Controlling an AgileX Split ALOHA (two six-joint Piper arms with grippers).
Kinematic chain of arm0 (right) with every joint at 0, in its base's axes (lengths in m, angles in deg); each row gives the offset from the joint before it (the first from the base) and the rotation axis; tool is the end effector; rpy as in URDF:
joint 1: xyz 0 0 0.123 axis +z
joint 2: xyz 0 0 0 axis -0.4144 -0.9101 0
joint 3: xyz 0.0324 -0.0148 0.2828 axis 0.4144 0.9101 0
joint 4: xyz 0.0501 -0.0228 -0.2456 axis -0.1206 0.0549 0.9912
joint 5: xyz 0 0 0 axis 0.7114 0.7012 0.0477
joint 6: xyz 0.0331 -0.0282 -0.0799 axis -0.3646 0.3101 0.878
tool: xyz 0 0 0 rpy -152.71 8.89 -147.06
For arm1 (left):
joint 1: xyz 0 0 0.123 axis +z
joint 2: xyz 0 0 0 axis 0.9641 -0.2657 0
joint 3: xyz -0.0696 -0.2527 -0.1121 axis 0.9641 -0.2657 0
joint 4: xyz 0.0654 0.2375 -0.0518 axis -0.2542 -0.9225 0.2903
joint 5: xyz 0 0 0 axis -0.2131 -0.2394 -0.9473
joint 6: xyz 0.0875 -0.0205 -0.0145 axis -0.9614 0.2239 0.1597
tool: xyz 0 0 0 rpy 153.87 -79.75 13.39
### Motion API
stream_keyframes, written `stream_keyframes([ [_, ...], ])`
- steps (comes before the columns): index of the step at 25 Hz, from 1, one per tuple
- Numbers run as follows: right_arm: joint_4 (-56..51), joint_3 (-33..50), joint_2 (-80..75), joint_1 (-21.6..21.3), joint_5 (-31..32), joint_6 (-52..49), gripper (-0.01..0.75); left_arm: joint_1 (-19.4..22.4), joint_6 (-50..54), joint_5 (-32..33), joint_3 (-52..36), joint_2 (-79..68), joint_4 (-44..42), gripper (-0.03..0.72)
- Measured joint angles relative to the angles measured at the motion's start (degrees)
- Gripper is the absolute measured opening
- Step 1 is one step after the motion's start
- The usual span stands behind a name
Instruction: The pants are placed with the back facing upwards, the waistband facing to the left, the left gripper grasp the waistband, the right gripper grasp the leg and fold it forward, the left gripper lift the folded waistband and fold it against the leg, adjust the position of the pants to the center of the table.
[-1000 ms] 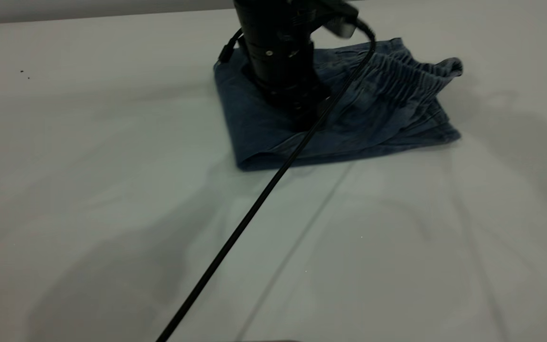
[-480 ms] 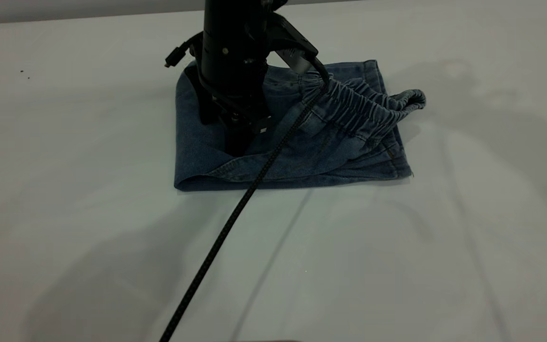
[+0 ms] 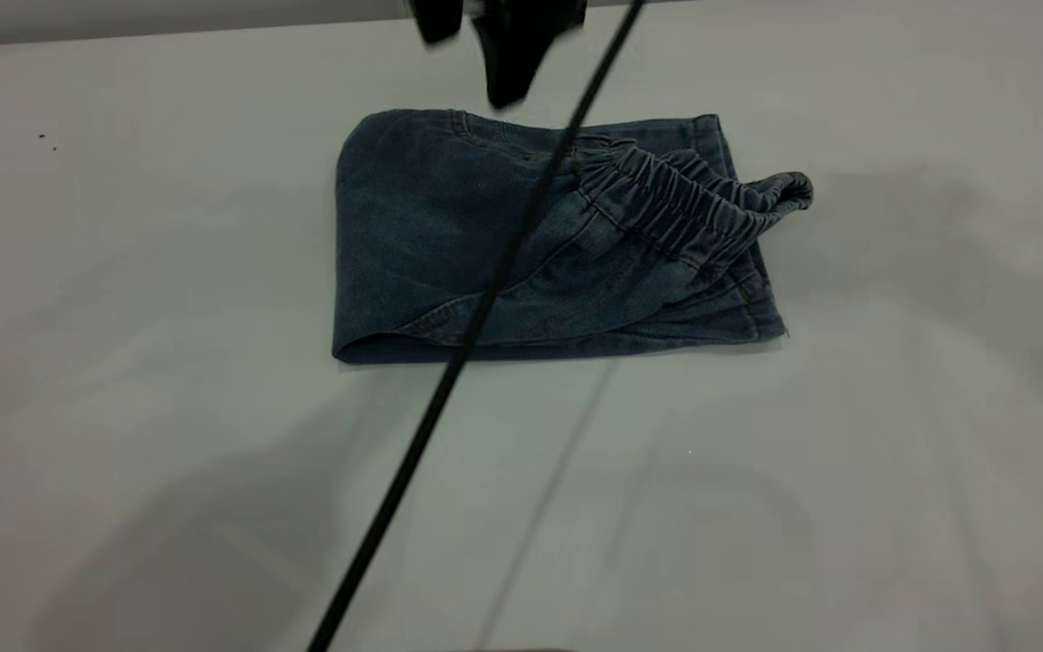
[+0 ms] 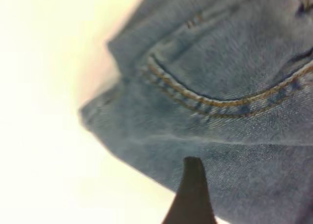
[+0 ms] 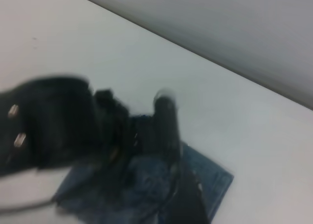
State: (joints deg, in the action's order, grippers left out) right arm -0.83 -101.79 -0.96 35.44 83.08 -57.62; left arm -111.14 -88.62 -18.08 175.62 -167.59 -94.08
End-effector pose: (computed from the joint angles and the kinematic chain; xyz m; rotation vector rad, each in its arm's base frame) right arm 0.3238 0.0931 0.4485 -0.5540 2.2097 0.4065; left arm 0.4166 -0.2866 0.1855 1.2120 2.5789 0.2086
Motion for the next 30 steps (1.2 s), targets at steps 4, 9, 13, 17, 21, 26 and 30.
stream_keyframes([
  [4, 0.0, 0.0, 7.2, 0.0, 6.0, -2.0, 0.504, 0.0, 2.2, 0.0, 0.0, 5.6, 0.0, 0.553],
  [9, -0.1, 0.0, 16.3, 0.0, 10.8, -5.7, 0.504, 0.0, 3.9, 0.0, -2.4, 17.4, 0.1, 0.553],
  [13, -0.6, 2.8, 24.4, 0.0, 11.0, -8.1, 0.504, 0.0, 4.4, 0.0, -11.0, 30.5, 0.1, 0.553],
  [17, -1.4, 9.9, 34.4, 0.0, 11.2, -9.1, 0.504, 0.0, 6.9, 0.0, -23.4, 45.9, 0.6, 0.553],
  [21, -1.3, 20.0, 45.2, 0.0, 11.4, -9.2, 0.496, 0.0, 8.6, 0.0, -35.5, 63.5, 3.8, 0.553],
  [26, -0.1, 31.5, 54.5, 0.0, 11.4, -9.3, 0.484, 0.0, 8.8, 0.0, -49.0, 86.6, 6.5, 0.553],
  [30, 0.1, 37.8, 60.8, 0.0, 11.4, -9.7, 0.483, 0.0, 9.2, 0.0, -59.2, 104.2, 7.4, 0.553],
])
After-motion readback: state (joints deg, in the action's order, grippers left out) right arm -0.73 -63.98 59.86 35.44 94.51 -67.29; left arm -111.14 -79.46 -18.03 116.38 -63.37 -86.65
